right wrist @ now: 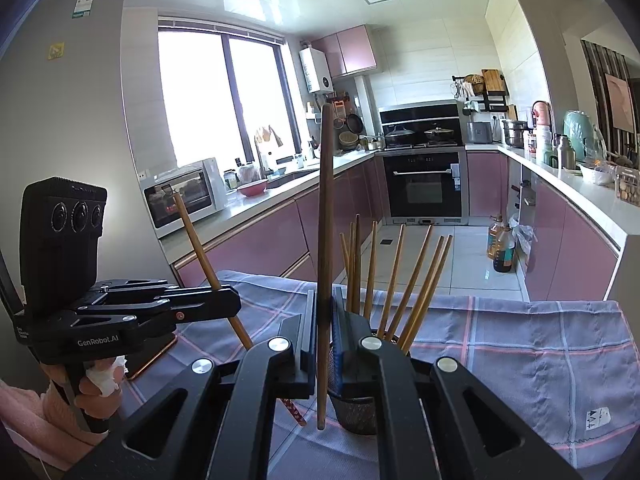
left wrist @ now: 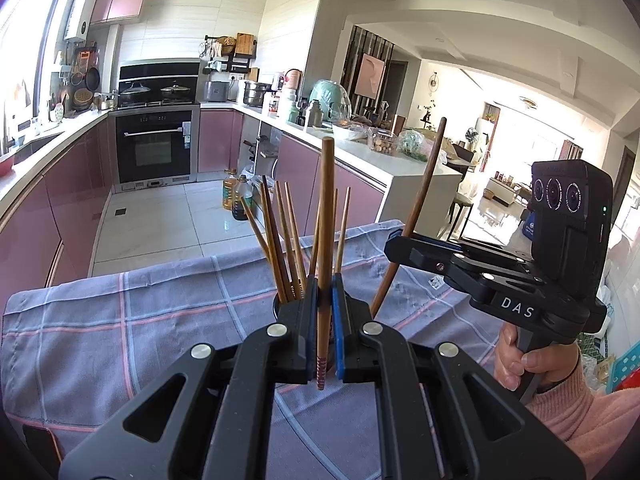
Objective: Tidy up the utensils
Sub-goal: 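Lower the upright chopstick into the mesh cup with the right tool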
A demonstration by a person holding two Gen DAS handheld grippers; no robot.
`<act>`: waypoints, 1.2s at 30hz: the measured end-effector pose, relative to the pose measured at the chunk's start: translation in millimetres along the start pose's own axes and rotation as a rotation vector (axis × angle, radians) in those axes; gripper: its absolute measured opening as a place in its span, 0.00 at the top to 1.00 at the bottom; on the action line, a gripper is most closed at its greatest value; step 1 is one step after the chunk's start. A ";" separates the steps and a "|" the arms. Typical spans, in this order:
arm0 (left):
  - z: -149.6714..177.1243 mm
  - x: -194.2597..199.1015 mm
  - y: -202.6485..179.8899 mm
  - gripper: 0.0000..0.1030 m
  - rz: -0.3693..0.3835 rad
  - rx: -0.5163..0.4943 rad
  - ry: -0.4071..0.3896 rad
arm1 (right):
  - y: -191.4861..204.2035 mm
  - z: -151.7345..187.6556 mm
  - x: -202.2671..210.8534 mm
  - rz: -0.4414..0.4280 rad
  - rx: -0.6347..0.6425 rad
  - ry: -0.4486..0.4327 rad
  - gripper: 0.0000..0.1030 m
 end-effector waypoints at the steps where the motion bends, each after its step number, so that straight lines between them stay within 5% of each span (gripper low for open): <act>1: -0.6 0.0 0.0 0.93 -0.001 -0.001 -0.001 | 0.2 0.4 0.0 0.001 0.000 0.000 0.95; 36: -39.2 15.5 3.7 0.93 -0.013 -0.030 -0.095 | 7.4 -20.4 4.2 -0.003 0.025 -0.057 0.95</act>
Point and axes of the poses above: each gripper's, at about its wrist camera, not at the fingertips, and x roughly against the way its jaws point, y to its left, z to its underside, the point moved 2 cm from there along -x, roughly the way its jaws point, and after that the axes turned 13 degrees about -x, right-handed, at the moved point
